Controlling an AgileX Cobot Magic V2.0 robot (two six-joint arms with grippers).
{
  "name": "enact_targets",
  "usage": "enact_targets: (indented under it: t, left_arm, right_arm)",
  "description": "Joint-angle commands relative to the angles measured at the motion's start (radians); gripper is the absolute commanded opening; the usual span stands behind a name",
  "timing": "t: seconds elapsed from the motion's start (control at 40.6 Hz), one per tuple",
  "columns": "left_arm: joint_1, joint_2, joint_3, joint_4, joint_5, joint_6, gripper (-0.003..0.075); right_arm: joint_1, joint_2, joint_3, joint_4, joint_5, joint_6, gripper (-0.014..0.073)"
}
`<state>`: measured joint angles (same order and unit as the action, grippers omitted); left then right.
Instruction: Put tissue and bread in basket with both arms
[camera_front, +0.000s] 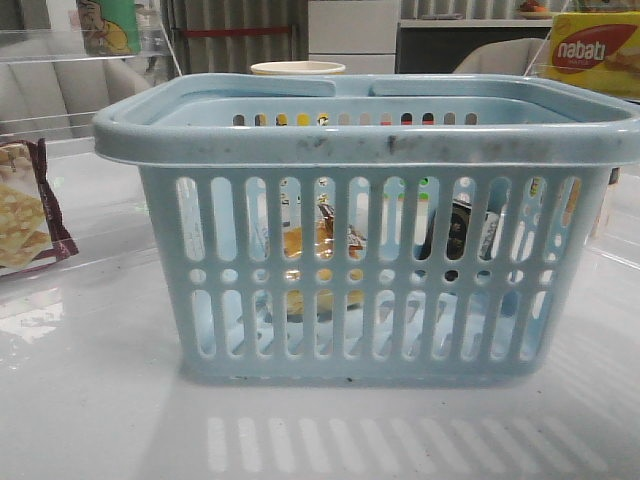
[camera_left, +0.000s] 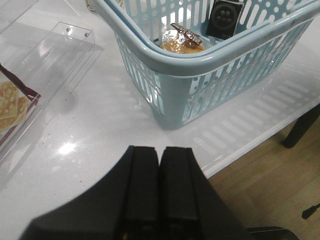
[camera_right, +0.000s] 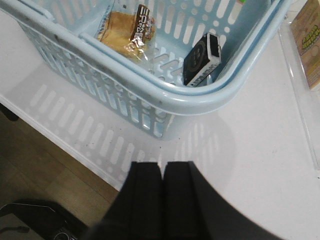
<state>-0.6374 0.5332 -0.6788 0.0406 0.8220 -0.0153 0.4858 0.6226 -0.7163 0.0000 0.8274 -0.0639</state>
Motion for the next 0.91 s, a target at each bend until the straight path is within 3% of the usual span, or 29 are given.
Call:
enact_targets:
  t: [0.0,0.099,0.197,0.616,0.789,0.888]
  left_arm:
    - [-0.004,0.004,-0.029,0.002,-0.073,-0.007,0.0091]
    - [0.003,-0.019,-0.016,0.0,-0.084,-0.007,0.0091]
    - [0.081,-0.066,0.021,-0.002,-0.103,-0.007,0.0092]
    - [0.502,-0.44,0.54,-0.03,-0.709,-0.007,0.0092]
    - [0.582,-0.537,0.682,-0.041,-0.84,-0.007,0.0092]
    - [0.599,-0.559,0.685,-0.041,-0.822,-0.007,0.0092]
  right_arm:
    - [-0.003,0.002,-0.026,-0.012,-0.07,-0.007,0.0057]
    - [-0.003,0.002,-0.026,-0.012,-0.07,-0.007,0.0057]
    - [-0.003,0.002,-0.026,-0.012,-0.069,-0.007,0.0057]
    - [-0.003,0.002,-0.026,-0.012,-0.069,-0.007,0.0057]
    - [-0.003,0.002,-0.026,-0.012,-0.069,-0.007,0.0057]
    - [-0.003,0.002,-0.026,-0.012,-0.07,-0.007,0.0057]
